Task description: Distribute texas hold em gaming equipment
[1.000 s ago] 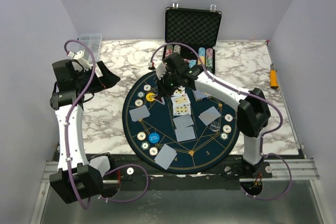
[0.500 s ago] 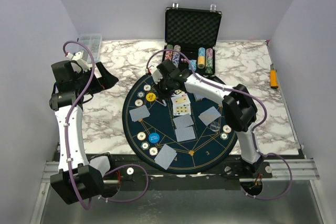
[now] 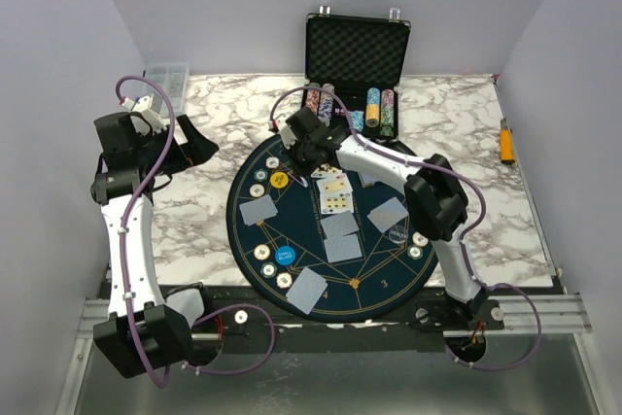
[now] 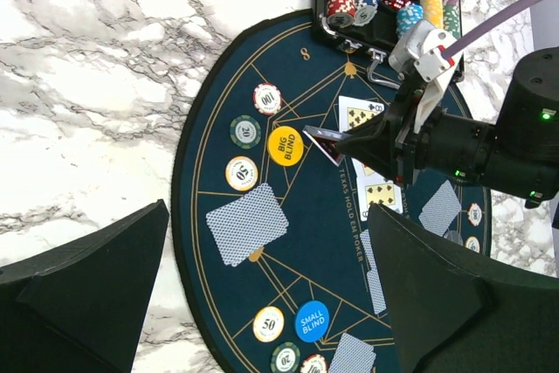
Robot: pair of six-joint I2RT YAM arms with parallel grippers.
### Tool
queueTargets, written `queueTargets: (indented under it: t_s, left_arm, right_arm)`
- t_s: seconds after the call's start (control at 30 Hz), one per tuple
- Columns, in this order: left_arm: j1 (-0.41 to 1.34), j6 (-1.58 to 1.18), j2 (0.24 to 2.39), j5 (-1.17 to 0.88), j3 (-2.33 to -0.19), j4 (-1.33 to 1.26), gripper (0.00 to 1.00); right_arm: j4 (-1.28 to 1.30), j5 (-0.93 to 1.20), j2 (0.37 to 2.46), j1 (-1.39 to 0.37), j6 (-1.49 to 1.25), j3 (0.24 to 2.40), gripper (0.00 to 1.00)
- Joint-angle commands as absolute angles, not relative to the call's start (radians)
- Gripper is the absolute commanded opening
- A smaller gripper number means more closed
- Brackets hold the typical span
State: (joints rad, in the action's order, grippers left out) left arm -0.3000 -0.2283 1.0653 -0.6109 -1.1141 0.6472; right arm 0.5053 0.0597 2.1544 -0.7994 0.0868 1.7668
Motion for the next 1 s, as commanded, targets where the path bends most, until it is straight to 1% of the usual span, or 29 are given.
queueTargets:
  t_s: [0.0,0.2,0.4,0.5,0.6,0.7,0.9,0.93,0.97]
  left_arm:
    - [-0.308,-0.242,1.068,-0.598,-1.111,0.643,0.99]
    - [-0.309,-0.244,1.072,-0.598,-1.099,0.637,0.98]
    - [-0.309,-0.245,1.075,-0.598,-1.095,0.632,0.99]
    - [-0.310,-0.247,1.074,-0.600,-1.092,0.630,0.98]
    - [-0.309,-0.249,1.075,-0.600,-1.092,0.628,0.99]
    - [-0.310,-0.244,1.077,-0.600,-1.094,0.628,0.98]
    - [-0.309,-0.244,1.083,-0.606,-1.098,0.627,0.98]
    - [-0.310,-0.244,1.083,-0.607,-1.098,0.627,0.98]
    - [-0.309,-0.244,1.083,-0.608,-1.098,0.627,0.98]
  right_arm:
    - [0.477,-0.024,2.200,-0.807,0.060,1.819,0.01]
    - [0.480,-0.042,2.239,-0.807,0.060,1.866,0.01]
    - [0.491,-0.039,2.270,-0.807,0.057,1.902,0.07]
    - [0.498,-0.031,2.276,-0.807,0.057,1.906,0.13]
    - [0.500,-0.025,2.280,-0.806,0.058,1.904,0.23]
    - [0.504,-0.016,2.283,-0.807,0.058,1.908,0.30]
    - [0.510,-0.006,2.276,-0.807,0.056,1.914,0.33]
    - [0.509,-0.006,2.274,-0.807,0.055,1.914,0.37]
    - [0.510,-0.006,2.271,-0.807,0.055,1.914,0.44]
